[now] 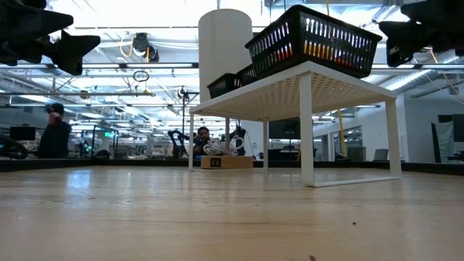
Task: Pick & Place Office Desk Supplies
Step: Return to Home Position
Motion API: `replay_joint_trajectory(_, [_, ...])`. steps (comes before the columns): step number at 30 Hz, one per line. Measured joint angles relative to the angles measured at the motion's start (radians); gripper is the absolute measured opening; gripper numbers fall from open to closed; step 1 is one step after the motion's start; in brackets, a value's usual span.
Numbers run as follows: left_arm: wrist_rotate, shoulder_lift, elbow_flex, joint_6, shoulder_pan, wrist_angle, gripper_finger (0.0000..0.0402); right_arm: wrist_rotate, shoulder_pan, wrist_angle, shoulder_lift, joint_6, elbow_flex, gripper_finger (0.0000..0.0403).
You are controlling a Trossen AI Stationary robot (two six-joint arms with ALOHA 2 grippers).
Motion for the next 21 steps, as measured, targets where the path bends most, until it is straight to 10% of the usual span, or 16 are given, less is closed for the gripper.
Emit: replay_joint_trajectory(21, [0.0, 0.0, 0.0, 0.0, 0.0, -0.002, 0.0269, -0.206, 0.0, 0.152, 0.0, -0.014, -0.154, 0.016])
